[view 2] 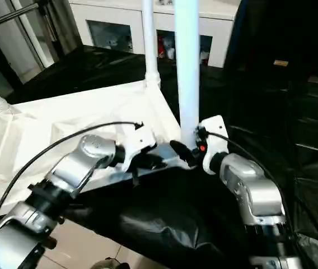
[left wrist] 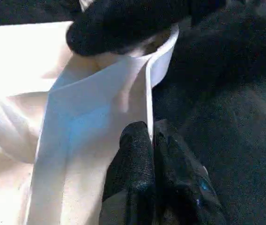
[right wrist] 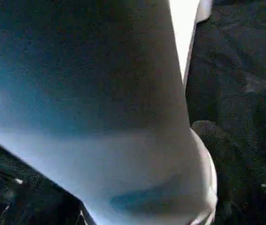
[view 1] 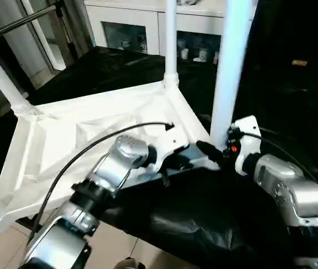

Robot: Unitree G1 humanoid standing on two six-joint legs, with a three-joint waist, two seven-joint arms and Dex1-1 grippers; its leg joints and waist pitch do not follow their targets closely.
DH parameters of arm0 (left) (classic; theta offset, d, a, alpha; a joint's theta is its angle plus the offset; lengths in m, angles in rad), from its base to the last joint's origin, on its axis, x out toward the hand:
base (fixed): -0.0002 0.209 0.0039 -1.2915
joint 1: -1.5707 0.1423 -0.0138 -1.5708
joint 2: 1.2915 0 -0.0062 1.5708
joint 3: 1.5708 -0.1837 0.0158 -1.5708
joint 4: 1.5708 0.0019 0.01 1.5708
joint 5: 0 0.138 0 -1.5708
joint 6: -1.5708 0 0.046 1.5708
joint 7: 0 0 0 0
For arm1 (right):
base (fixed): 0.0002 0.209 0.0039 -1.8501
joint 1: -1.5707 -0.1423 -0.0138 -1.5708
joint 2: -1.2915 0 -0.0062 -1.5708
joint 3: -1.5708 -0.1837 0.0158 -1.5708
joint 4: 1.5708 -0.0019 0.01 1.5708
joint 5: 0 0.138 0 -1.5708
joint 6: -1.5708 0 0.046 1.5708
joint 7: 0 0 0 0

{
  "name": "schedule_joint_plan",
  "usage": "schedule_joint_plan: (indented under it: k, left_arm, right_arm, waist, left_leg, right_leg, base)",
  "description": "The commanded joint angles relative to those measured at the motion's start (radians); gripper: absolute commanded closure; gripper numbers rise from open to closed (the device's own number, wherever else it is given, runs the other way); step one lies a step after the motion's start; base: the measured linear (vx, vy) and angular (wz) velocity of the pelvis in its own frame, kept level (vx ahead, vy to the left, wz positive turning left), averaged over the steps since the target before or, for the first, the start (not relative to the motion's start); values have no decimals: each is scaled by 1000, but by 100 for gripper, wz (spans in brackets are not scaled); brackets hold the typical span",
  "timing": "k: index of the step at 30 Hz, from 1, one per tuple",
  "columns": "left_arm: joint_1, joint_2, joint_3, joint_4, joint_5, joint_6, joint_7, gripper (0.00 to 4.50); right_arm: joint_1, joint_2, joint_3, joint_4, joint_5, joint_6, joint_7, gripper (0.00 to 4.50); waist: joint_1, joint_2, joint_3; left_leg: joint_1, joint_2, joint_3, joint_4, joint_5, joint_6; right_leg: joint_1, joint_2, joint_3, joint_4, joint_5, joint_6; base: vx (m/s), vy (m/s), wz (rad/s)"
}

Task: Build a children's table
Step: Insert table leg to table base

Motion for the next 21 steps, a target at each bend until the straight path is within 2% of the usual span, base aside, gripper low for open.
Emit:
schedule_joint_plan:
  k: [1, 5, 6, 7, 10, 14, 15, 18, 19, 21]
  left_arm:
    - [-18, 8, 7, -77, -32, -48, -45, 450]
    - [-11, 18, 7, -68, -35, -83, -61, 450]
    - [-5, 25, 0, -54, -33, -143, -81, 450]
    - [-3, 24, 2, -52, -36, -144, -82, 450]
    - [8, 22, 4, -47, -49, -165, -94, 450]
    - [17, 25, -7, -43, -39, -183, -97, 450]
    - [18, 25, -9, -40, -37, -188, -98, 450]
    - [15, 29, -23, -12, -25, -225, -106, 450]
    - [13, 30, -26, -3, -20, -243, -107, 450]
    - [11, 30, -26, 6, -17, -255, -105, 450]
  right_arm:
    - [23, -8, 12, 13, 21, -23, 35, 138]
    - [44, -17, 26, 34, 27, -57, 73, 139]
    - [56, -21, 25, 63, 28, -85, 99, 139]
    - [59, -22, 24, 74, 25, -98, 105, 139]
    - [62, -7, 8, 102, 41, -126, 127, 140]
    - [66, -5, 14, 117, 48, -140, 144, 140]
    - [67, -5, 16, 124, 46, -143, 145, 140]
    - [69, 0, 9, 144, 51, -160, 144, 140]
    - [67, 1, 4, 138, 58, -157, 144, 140]
    - [66, 2, 0, 132, 63, -154, 144, 140]
  waist:
    - [3, -23, -77]
    - [4, -23, -75]
    - [6, -26, -74]
    - [5, -25, -73]
    - [9, -23, -76]
    - [14, -21, -78]
    - [16, -16, -79]
    - [20, -17, -79]
    - [22, -20, -78]
    - [24, -18, -78]
  left_leg:
    - [12, 58, -22, -52, -16, 92]
    - [13, 59, -22, -53, -39, 87]
    - [12, 57, -22, -53, -45, 85]
    - [13, 58, -22, -55, -58, 79]
    - [14, 59, -21, -52, -47, 82]
    - [13, 60, -23, -50, -33, 91]
    - [14, 60, -22, -49, -32, 92]
    - [14, 59, -22, -49, -42, 86]
    - [13, 59, -22, -50, -47, 85]
    - [15, 61, -22, -51, -56, 80]
  right_leg:
    - [64, -96, 53, -53, 9, -209]
    - [61, -95, 53, -57, -28, -206]
    - [62, -95, 52, -59, -45, -203]
    - [61, -97, 52, -60, -63, -201]
    - [60, -96, 53, -57, -47, -205]
    - [60, -95, 52, -52, -15, -208]
    - [58, -94, 51, -53, -7, -210]
    - [59, -94, 52, -53, -16, -212]
    - [60, -94, 51, -55, -24, -208]
    - [58, -94, 51, -55, -40, -204]
  base:
    - [0, 0, 0]
    - [0, 0, 0]
    - [0, 0, 0]
    - [0, 0, 0]
    - [0, 0, 0]
    - [0, 0, 0]
    - [0, 0, 0]
    - [0, 0, 0]
    - [0, 0, 0]
    - [0, 0, 0]
